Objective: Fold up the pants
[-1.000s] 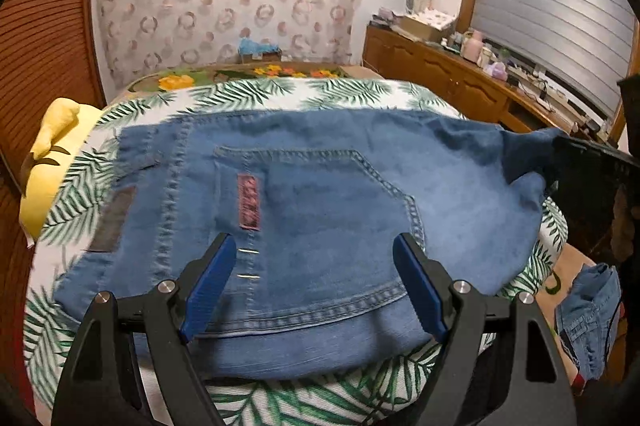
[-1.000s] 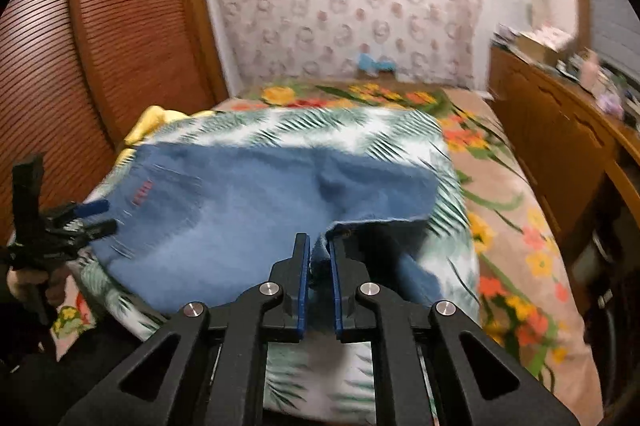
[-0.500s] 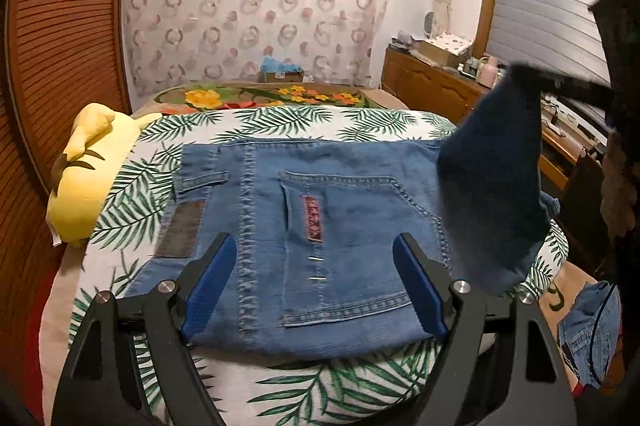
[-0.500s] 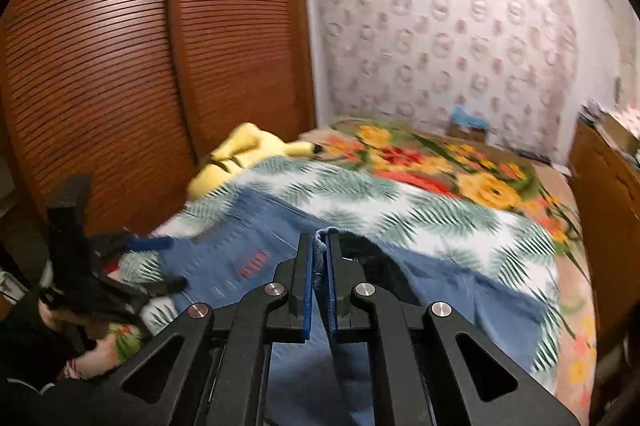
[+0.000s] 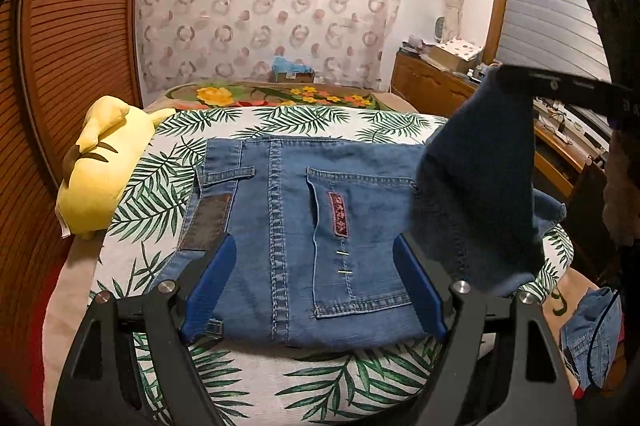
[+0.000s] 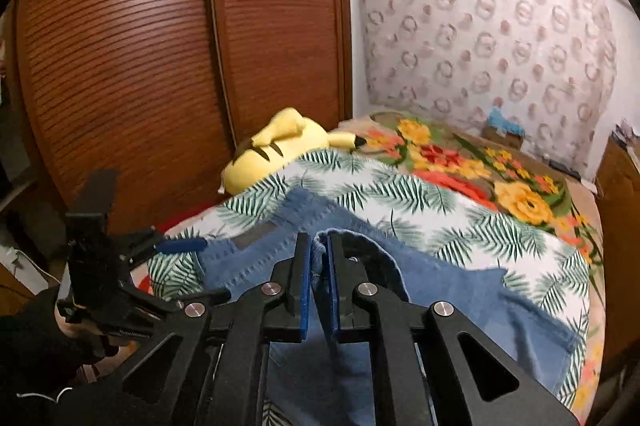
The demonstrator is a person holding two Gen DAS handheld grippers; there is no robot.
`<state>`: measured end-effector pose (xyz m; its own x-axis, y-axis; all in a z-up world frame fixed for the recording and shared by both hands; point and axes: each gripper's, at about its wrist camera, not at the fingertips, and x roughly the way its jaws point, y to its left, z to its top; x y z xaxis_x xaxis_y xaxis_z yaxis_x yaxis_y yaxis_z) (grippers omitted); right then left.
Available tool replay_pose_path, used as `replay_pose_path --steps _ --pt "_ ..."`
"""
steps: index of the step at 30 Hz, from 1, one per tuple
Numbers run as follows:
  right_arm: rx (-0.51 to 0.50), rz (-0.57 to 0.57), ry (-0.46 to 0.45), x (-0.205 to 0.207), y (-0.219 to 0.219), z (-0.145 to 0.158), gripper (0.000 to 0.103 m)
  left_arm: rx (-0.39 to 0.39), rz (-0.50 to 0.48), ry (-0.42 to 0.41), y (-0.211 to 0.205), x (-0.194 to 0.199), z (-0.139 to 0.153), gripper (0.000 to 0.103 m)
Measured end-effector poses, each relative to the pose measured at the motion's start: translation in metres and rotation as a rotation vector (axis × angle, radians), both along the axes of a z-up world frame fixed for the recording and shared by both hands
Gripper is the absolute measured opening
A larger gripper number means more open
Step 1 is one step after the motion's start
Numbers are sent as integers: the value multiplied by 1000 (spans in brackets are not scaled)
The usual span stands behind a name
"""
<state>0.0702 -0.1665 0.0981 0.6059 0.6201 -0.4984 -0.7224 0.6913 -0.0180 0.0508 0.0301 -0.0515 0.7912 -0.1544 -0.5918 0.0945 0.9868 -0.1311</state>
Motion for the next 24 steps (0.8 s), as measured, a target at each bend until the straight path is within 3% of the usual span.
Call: replay_pose_path --steps 1,3,10,16,21,24 --pt "-3 -4 2 1 1 1 14 0 -1 0 0 0 0 81" --pt "-4 7 13 3 3 2 28 0 -4 0 -2 1 -1 81" --pt "-28 -57 -39 -1 2 3 35 -3 -28 20 -12 7 -8 81" --pt "-81 -159 37 15 -3 -41 40 -7 -95 52 -27 19 -19 80" --pt "-55 -246 153 44 -15 -75 43 8 -148 86 -45 35 -27 57" --pt "-37 -280 199 57 -18 -83 43 0 -187 108 -55 45 -33 49"
